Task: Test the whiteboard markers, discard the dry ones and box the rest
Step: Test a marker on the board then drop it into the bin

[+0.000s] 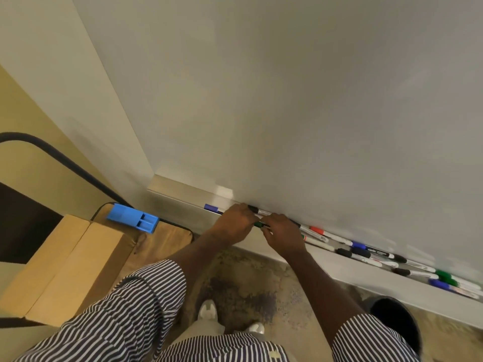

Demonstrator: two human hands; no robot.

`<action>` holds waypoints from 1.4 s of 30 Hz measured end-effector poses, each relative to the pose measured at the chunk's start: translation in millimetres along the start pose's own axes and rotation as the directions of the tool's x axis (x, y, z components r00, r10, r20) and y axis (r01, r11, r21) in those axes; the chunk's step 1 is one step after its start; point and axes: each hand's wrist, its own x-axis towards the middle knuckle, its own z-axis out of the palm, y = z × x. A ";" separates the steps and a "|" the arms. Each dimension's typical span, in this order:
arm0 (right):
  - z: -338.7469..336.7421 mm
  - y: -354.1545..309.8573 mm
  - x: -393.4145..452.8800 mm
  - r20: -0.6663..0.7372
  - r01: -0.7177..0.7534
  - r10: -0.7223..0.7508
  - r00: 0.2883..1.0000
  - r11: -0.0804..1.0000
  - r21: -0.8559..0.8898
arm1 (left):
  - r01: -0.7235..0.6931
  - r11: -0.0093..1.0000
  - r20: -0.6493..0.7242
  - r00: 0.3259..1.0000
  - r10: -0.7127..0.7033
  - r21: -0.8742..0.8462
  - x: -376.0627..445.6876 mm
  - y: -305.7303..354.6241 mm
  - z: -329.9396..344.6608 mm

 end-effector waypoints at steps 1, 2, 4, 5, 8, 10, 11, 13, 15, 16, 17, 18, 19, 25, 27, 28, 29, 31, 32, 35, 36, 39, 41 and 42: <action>0.0 2.5 -1.6 0.015 -0.015 0.015 1.000 1.000 -0.012 | -0.036 0.999 0.002 0.999 0.036 0.020 3.8 0.6 4.6; 0.6 3.9 -2.2 0.030 -0.026 0.027 0.999 0.999 -0.032 | -0.056 0.997 -0.005 0.998 0.056 0.045 7.1 0.9 8.1; 1.0 4.4 -2.1 0.060 -0.032 0.038 0.997 0.995 -0.095 | -0.047 0.995 -0.003 0.999 0.047 0.086 12.0 3.2 13.1; 0.5 4.0 -1.2 0.075 -0.028 0.038 0.996 0.992 -0.125 | -0.039 0.994 0.007 0.999 0.038 0.099 14.2 5.9 14.2; -1.4 5.7 2.0 0.093 -0.013 0.026 0.995 0.991 -0.135 | -0.006 0.993 0.001 1.000 0.006 0.118 20.2 14.5 13.8; -3.0 9.7 3.8 0.085 -0.003 0.012 0.996 0.995 -0.103 | 0.028 0.997 -0.026 0.999 -0.026 0.075 24.1 17.2 11.0; -4.0 12.3 4.1 0.082 -0.001 0.007 0.997 0.997 -0.082 | 0.038 0.998 -0.040 0.999 -0.036 0.053 25.6 17.4 10.4; -5.2 19.4 3.2 0.064 0.010 -0.007 0.998 0.999 -0.046 | 0.039 0.999 -0.061 0.997 -0.038 0.026 28.0 18.9 9.3; -9.6 26.2 0.3 0.040 0.022 -0.023 0.999 1.000 0.010 | 0.031 0.999 -0.087 0.996 -0.030 0.008 28.7 23.1 6.8; -12.5 30.0 -1.8 0.020 0.034 -0.035 0.999 0.998 0.049 | 0.026 1.000 -0.108 0.994 -0.026 -0.004 28.1 26.8 4.3; -16.7 33.1 -4.3 0.002 0.041 -0.041 0.999 0.995 0.089 | 0.026 0.999 -0.135 0.990 -0.028 -0.020 27.6 30.1 2.2; -20.7 36.9 -6.9 -0.022 0.049 -0.047 0.999 0.991 0.126 | 0.034 0.999 -0.163 0.986 -0.040 -0.041 27.0 34.1 -0.7; -25.0 41.0 -9.7 -0.046 0.053 -0.046 0.998 0.986 0.157 | 0.049 0.996 -0.177 0.982 -0.061 -0.071 27.0 37.6 -3.1; -52.4 61.7 -31.5 -0.087 -0.011 0.061 0.994 0.874 0.486 | 0.145 0.944 -0.143 0.970 -0.194 -0.298 25.2 67.8 -9.1; -65.3 64.5 -39.7 -0.046 -0.018 0.052 0.998 0.834 0.551 | 0.130 0.933 -0.136 0.973 -0.185 -0.336 25.5 74.9 -10.9; -70.7 66.7 -43.1 -0.016 -0.025 0.042 0.999 0.821 0.571 | 0.121 0.929 -0.121 0.978 -0.172 -0.349 26.1 78.1 -14.5; -75.6 68.7 -46.3 0.010 -0.031 0.031 0.999 0.818 0.574 | 0.115 0.927 -0.098 0.982 -0.160 -0.356 27.4 80.2 -19.3; -83.9 71.9 -52.0 0.027 -0.022 0.007 1.000 0.814 0.580 | 0.081 0.942 -0.058 0.993 -0.106 -0.327 32.8 82.5 -31.0; -87.4 73.1 -53.3 0.028 -0.024 0.009 1.000 0.804 0.594 | 0.053 0.954 -0.047 0.996 -0.070 -0.295 36.9 83.7 -37.7; -102.3 72.3 -57.8 0.100 -0.115 0.065 0.993 0.739 0.664 | -0.023 0.970 -0.030 0.999 0.016 -0.242 50.0 86.5 -59.0; -109.0 69.8 -60.1 0.144 -0.158 0.078 0.986 0.684 0.712 | -0.039 0.968 -0.033 0.999 0.032 -0.247 53.3 87.3 -65.8; -126.2 65.8 -65.8 0.213 -0.222 0.076 0.974 0.513 0.830 | 0.002 0.884 -0.051 0.998 -0.030 -0.467 58.7 100.4 -83.0; -133.5 65.7 -67.7 0.217 -0.235 0.092 0.972 0.454 0.860 | 0.066 0.711 -0.032 0.992 -0.124 -0.700 62.3 115.4 -90.8; -137.2 65.1 -68.5 0.213 -0.234 0.097 0.972 0.422 0.876 | 0.089 0.617 -0.017 0.986 -0.164 -0.782 64.2 123.4 -92.6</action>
